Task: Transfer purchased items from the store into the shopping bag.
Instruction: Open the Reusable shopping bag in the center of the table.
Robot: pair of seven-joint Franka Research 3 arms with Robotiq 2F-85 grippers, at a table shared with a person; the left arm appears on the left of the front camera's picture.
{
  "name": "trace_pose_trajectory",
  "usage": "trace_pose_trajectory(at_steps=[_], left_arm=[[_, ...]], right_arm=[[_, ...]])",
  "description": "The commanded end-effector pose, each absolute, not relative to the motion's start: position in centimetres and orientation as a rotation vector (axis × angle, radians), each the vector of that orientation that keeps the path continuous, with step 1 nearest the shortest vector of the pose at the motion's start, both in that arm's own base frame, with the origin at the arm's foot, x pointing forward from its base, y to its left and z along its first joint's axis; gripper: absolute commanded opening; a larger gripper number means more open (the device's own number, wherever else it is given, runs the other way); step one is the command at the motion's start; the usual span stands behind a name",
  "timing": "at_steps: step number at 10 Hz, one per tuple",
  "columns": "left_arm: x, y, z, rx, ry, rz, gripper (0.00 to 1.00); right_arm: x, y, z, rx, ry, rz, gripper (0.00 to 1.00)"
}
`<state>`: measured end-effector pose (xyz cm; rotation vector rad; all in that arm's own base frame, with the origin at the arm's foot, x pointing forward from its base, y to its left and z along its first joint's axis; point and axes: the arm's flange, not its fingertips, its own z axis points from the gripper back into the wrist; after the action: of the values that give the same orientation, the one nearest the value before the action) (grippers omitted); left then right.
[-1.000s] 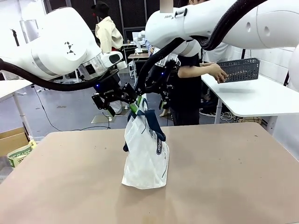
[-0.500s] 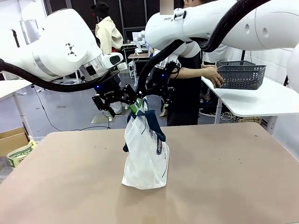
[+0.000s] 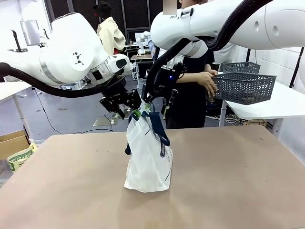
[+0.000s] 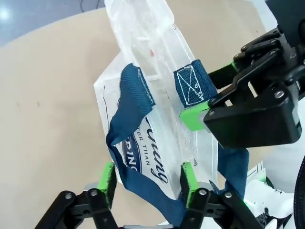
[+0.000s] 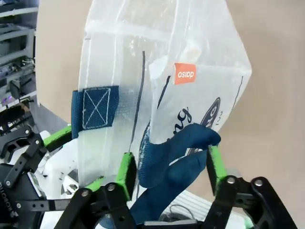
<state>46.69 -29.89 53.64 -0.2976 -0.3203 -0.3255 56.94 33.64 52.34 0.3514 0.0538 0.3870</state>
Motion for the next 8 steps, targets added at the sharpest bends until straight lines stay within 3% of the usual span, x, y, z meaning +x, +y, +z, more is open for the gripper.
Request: trace_pose_trajectory(at_steps=[1,2,6,8], left_arm=[[46.2,-29.7,53.3,-0.298,-0.342,-0.304,0.00],[46.2,-29.6,53.2,-0.301,-0.343,-0.305,0.00],[45.7,-29.0,53.2,-0.336,-0.340,-0.333,0.00],[45.3,-27.7,53.2,-0.312,-0.354,-0.321,0.00]], right_arm=[[55.7,32.5,51.7,0.389,0.056,0.382,0.21],[55.6,32.4,51.5,0.396,0.067,0.386,0.02],[55.1,31.5,52.4,0.434,0.061,0.396,0.00],[54.6,30.2,53.6,0.360,0.051,0.438,0.00]])
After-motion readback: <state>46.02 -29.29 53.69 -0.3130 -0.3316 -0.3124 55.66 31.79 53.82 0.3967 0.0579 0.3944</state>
